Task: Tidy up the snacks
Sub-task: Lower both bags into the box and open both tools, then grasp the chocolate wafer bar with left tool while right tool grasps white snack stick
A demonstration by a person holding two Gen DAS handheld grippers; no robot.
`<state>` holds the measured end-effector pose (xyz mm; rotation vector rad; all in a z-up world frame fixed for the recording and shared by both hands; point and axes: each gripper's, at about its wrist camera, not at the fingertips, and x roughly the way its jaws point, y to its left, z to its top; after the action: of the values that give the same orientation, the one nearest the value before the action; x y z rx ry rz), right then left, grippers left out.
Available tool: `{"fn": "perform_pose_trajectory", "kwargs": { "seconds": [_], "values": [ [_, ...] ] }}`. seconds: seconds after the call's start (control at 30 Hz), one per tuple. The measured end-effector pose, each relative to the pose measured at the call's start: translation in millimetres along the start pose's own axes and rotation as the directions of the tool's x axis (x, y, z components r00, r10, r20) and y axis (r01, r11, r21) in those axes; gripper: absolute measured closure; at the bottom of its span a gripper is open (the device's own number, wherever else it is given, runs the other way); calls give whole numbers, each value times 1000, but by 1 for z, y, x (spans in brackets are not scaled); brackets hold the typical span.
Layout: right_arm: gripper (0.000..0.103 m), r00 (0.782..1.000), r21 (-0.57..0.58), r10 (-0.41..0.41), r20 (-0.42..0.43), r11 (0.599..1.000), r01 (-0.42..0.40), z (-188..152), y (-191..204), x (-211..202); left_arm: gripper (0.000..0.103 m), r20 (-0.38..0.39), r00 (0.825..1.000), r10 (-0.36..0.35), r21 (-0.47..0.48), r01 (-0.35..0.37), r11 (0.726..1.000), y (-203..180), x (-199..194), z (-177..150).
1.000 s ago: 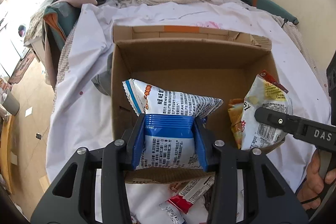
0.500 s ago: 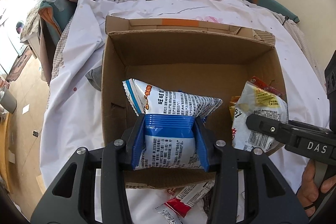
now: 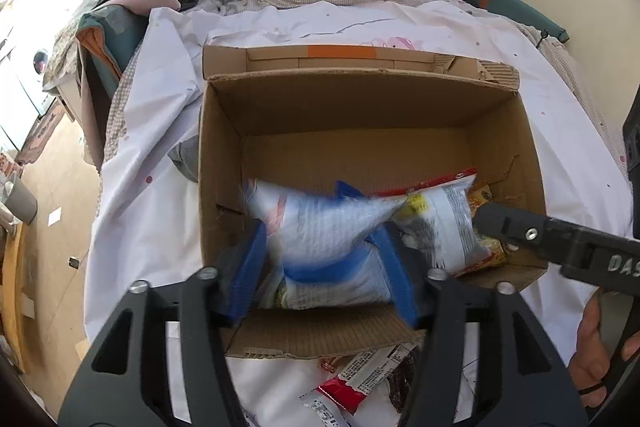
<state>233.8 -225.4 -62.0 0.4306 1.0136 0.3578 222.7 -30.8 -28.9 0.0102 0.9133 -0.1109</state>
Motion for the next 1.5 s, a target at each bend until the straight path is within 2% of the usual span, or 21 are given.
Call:
{"fn": "perform_pose_trajectory", "kwargs": {
  "seconds": [0.03,0.07,0.13,0.47,0.9,1.37,1.5],
  "values": [
    [17,1000,-9,-11,19,1000,11,0,1,-3,26,8,1000,6,-6,-6,1000,1,-2,0],
    [12,999,-22,-26,40,999,27,1,2,-7,20,18,1000,5,-13,-5,1000,1,-4,0],
    [10,998,-29,-34,53,999,35,1,4,-10,14,28,1000,6,-19,-5,1000,3,-7,1],
    [10,999,-3,-3,51,1000,4,4,5,-16,13,62,998,6,-53,-2,999,15,-19,-1],
    [10,998,-7,-15,60,1000,16,-16,8,-43,13,94,995,27,-62,-22,998,29,-45,-11],
    [10,999,-6,-43,33,999,43,-49,7,-59,13,57,996,61,-150,-52,987,58,-67,-41],
    [10,999,4,-51,17,999,51,-62,4,-63,13,8,996,94,-149,-92,985,62,-66,-55]
  ]
}}
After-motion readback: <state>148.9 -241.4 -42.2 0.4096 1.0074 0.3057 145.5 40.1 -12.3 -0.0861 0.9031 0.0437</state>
